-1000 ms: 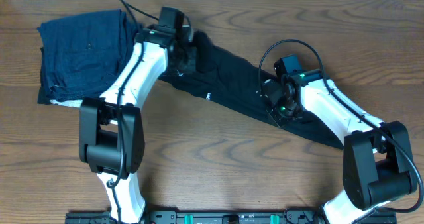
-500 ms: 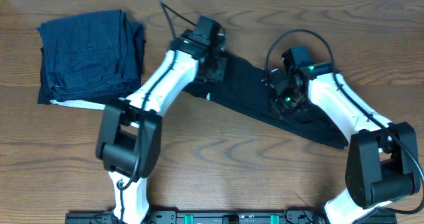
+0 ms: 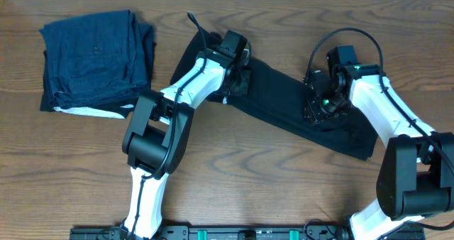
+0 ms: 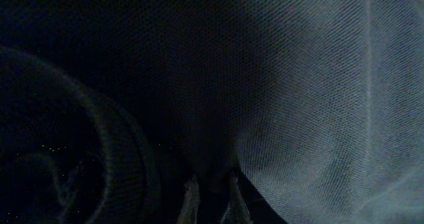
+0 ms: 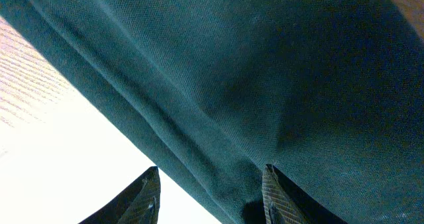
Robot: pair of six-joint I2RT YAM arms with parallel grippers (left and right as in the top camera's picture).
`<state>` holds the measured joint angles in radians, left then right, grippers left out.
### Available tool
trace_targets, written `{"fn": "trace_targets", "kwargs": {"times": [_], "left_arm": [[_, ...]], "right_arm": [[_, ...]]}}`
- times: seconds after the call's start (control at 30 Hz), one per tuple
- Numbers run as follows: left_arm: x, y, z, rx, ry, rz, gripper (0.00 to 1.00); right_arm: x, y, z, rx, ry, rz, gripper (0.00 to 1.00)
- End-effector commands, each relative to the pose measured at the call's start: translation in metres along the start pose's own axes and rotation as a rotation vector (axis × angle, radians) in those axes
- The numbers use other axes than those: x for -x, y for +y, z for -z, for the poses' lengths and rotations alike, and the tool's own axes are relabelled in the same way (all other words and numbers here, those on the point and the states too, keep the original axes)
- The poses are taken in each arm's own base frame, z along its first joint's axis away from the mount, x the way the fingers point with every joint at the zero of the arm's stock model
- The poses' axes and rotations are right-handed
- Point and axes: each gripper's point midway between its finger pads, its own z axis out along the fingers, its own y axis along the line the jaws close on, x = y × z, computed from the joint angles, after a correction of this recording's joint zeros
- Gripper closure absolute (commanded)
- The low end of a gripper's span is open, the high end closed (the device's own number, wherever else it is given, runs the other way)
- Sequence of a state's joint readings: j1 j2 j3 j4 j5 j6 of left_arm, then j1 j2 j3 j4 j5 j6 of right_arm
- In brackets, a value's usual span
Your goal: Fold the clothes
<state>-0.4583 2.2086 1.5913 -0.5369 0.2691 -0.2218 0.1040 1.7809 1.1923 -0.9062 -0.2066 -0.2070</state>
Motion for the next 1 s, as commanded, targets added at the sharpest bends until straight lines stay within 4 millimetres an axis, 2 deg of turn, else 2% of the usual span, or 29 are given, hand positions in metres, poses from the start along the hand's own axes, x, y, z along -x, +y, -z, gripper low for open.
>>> {"fn": "trace_targets", "kwargs": {"times": [0.0, 0.3, 0.47, 0.67, 0.87, 0.97], "left_arm": [[-0.017, 0.038, -0.034, 0.075, 0.061, 0.059, 0.81], [0.02, 0.101, -0.021, 0.13, -0.059, 0.076, 0.8], [0.032, 0.125, -0.01, 0.131, -0.092, 0.102, 0.8], [0.043, 0.115, 0.011, 0.113, -0.115, 0.054, 0.75], [0.061, 0.087, 0.063, 0.095, -0.2, 0.014, 0.71], [0.063, 0.072, 0.09, 0.087, -0.229, -0.004, 0.69]], "right_arm": [[0.008, 0.003, 0.008, 0.008, -0.034, 0.0, 0.53], [0.014, 0.013, 0.009, 0.062, -0.064, 0.029, 0.53], [0.014, 0.023, 0.007, 0.08, -0.06, 0.105, 0.51], [0.016, 0.028, 0.004, 0.08, -0.067, 0.14, 0.5], [0.015, 0.025, -0.009, 0.074, -0.088, 0.146, 0.48], [0.016, 0.024, -0.012, 0.069, -0.103, 0.181, 0.46]]}}
